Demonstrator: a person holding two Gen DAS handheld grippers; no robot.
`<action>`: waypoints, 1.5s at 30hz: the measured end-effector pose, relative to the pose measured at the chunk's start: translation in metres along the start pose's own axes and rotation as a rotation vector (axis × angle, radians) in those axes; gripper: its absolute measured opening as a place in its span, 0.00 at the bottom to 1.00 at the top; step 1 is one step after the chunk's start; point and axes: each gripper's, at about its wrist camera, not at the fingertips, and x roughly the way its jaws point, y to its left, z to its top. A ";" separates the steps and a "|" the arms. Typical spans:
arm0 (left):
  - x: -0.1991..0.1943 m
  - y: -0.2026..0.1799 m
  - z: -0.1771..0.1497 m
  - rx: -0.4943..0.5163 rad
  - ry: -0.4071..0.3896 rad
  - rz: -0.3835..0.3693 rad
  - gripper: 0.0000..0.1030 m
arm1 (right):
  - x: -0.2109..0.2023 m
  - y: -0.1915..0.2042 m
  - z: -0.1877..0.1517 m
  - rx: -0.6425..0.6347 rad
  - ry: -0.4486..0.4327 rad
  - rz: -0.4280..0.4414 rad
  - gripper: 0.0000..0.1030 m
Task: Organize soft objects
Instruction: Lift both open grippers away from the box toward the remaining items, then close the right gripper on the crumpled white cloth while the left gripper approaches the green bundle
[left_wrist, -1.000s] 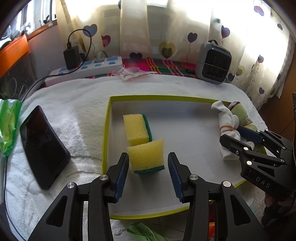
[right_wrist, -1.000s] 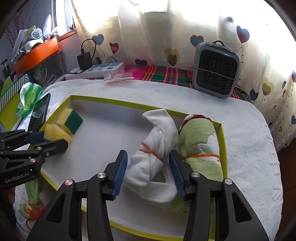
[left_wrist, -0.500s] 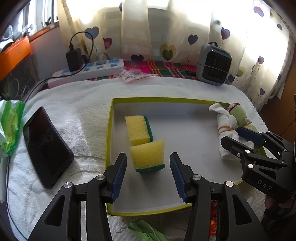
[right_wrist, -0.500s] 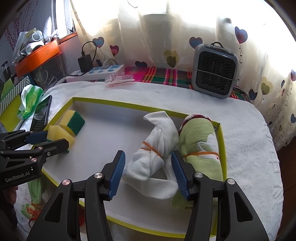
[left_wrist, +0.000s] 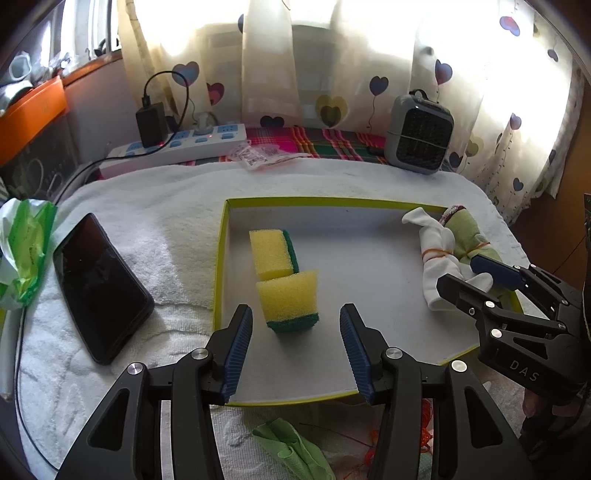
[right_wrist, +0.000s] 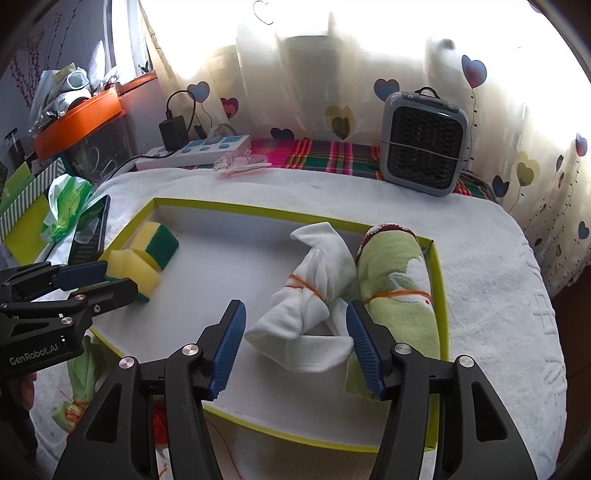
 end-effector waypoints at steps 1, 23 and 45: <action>-0.002 0.000 -0.001 -0.001 -0.003 -0.002 0.47 | -0.001 0.000 0.000 0.004 -0.003 0.001 0.57; -0.052 -0.003 -0.034 0.027 -0.085 0.027 0.47 | -0.050 0.009 -0.023 0.053 -0.074 0.037 0.58; -0.079 0.024 -0.092 -0.058 -0.057 -0.017 0.47 | -0.081 0.022 -0.084 0.081 -0.034 0.087 0.58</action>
